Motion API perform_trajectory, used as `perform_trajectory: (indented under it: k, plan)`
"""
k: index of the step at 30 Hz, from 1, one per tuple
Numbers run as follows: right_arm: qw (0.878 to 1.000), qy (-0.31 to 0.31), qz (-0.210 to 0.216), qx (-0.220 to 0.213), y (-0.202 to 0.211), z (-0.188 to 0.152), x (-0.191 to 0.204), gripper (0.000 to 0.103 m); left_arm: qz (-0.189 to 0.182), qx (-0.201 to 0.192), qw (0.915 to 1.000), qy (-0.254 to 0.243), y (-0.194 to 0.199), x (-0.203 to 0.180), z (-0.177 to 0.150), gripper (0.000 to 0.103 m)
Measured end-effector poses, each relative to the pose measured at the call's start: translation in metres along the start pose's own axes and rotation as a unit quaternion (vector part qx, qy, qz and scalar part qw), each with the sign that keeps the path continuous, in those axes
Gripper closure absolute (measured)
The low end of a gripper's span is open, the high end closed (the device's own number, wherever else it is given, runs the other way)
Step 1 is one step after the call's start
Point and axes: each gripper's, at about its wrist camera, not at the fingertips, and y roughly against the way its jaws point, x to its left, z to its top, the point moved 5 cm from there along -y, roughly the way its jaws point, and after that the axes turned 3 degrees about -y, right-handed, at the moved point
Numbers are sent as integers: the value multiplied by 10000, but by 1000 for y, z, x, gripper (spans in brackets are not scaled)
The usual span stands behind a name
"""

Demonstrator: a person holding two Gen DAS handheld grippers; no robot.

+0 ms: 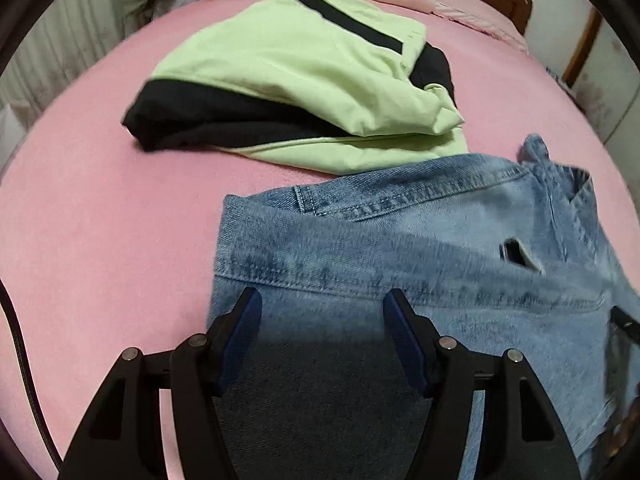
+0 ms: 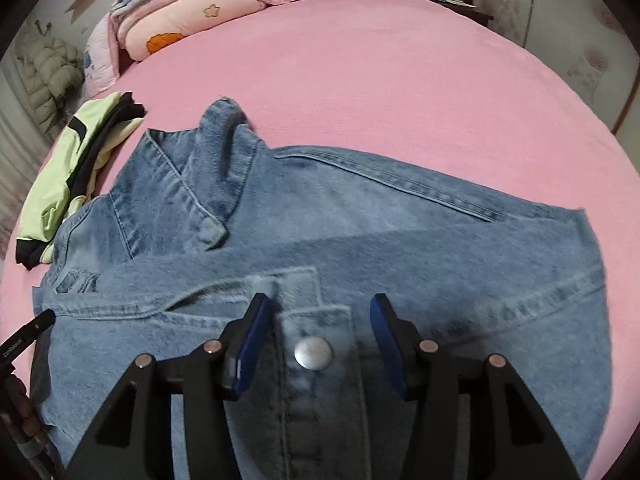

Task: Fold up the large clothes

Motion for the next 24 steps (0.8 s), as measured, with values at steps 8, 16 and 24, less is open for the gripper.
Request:
perform_trajectory:
  k: [8,16,24]
  plan:
    - [9981,277,386,-385,99,-53,0,50,-543,-425,9975,-149,101,-10,-26,33]
    - [9953,528,542,-603,204,-115,-8,50,-593,-1158,9897,-592,235,-37,-67,27]
    - [9888,798,520,-1146,287,-153,-20,50,-665,-1630,9792,-1011,319,-66,-121,21]
